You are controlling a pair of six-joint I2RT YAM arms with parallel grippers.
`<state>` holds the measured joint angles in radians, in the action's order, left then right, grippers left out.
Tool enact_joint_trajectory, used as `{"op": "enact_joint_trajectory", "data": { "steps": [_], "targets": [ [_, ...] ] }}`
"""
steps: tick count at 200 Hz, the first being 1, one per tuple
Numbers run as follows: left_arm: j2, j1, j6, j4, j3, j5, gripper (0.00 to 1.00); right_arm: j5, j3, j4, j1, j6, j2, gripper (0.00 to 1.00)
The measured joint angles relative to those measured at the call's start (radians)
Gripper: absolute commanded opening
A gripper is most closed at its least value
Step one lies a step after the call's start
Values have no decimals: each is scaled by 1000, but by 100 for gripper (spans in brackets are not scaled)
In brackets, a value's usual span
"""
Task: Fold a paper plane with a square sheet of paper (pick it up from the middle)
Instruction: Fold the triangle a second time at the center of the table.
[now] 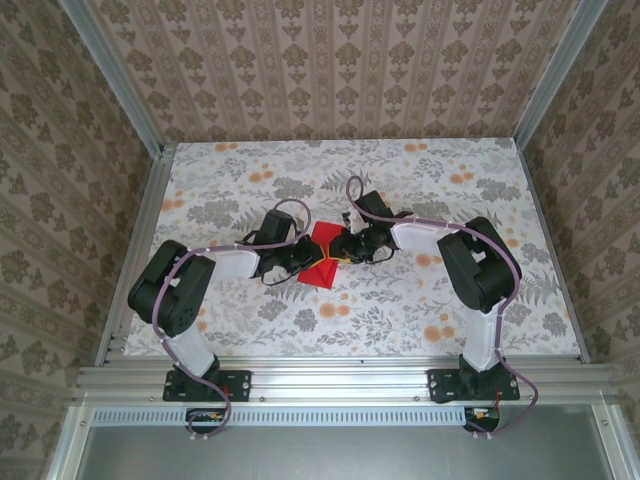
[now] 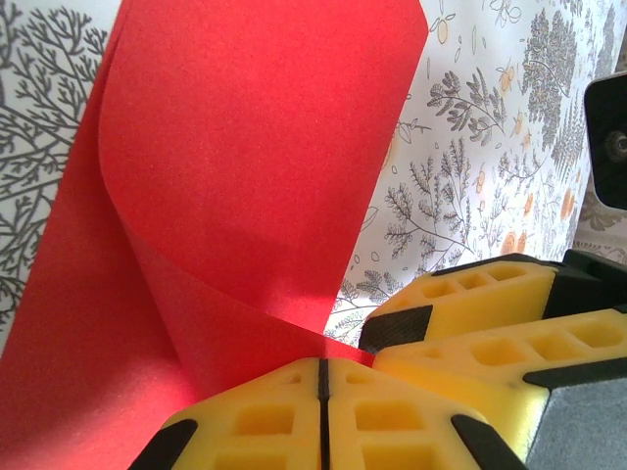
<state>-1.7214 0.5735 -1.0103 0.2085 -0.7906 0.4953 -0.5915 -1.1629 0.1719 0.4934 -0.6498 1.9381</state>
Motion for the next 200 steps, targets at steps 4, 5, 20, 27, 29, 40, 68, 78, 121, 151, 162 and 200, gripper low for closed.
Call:
{"op": "enact_joint_trajectory", "data": {
  "steps": [4,5,20,27,29,40,68,78,121,151,162,200],
  "targets": [
    [0,0,0,0,0,0,9,-3,0,0,1,1,0,20],
    [0,0,0,0,0,0,9,-4,0,0,1,0,0,19],
    [0,0,0,0,0,0,10,-12,0,0,2,2,0,13],
    [0,0,0,0,0,0,11,-15,0,0,2,4,0,10],
    [0,0,0,0,0,0,11,-15,0,0,2,9,0,10],
    [0,0,0,0,0,0,15,-15,0,1,2,11,0,6],
    [3,0,15,-22,0,-6,34,10,0,17,2,26,0,2],
    [11,0,19,-43,0,-13,39,23,-1,27,2,35,0,2],
    [74,0,39,-107,19,-51,43,64,-24,64,2,76,8,2],
    [77,0,39,-134,40,-66,39,74,-43,85,2,104,11,2],
    [77,0,42,-148,40,-71,36,82,-50,92,2,114,13,2],
    [76,0,64,-193,39,-85,29,98,-69,109,2,143,23,2]
  ]
}}
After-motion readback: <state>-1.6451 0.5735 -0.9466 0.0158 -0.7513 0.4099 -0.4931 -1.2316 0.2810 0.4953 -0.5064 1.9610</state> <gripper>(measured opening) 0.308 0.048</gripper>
